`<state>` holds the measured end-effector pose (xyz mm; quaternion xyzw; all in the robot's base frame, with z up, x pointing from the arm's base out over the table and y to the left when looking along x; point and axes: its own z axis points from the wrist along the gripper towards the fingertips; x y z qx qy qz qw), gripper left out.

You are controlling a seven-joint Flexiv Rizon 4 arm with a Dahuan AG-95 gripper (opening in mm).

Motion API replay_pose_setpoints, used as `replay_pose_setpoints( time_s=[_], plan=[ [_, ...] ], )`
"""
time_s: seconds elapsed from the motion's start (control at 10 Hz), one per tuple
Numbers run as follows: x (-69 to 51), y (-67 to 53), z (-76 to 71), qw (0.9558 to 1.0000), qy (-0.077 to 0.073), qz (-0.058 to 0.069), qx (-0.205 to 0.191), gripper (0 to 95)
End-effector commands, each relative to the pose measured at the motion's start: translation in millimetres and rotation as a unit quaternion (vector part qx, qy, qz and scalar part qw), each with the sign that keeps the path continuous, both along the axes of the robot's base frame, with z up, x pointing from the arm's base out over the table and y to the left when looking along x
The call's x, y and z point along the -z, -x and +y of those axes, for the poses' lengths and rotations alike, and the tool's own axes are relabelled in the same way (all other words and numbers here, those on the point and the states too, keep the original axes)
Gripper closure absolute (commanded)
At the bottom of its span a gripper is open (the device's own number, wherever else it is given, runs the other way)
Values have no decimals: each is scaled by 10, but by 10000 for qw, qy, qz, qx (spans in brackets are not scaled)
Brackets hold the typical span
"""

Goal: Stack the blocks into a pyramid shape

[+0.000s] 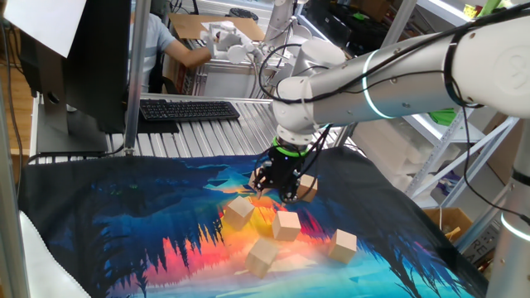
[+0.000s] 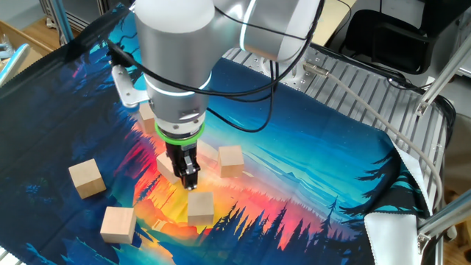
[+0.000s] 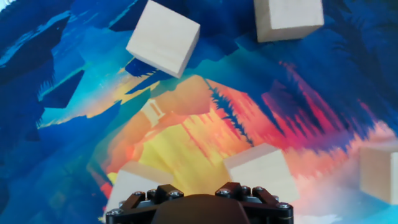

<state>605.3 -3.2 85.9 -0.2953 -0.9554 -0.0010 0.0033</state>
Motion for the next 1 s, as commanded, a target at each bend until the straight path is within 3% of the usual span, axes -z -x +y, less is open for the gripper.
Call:
replay_pose_setpoints(
  time_s=[0.1, 0.4, 0.6, 1.0],
  plan=[
    [43, -4, 122, 9983, -15, -148, 559, 380],
    [201, -55, 337, 9954, -42, -309, 908, 380],
    [281, -152, 446, 9942, -23, -373, 1012, 380],
    [349, -225, 482, 9936, -66, -365, 1068, 380]
  ],
)
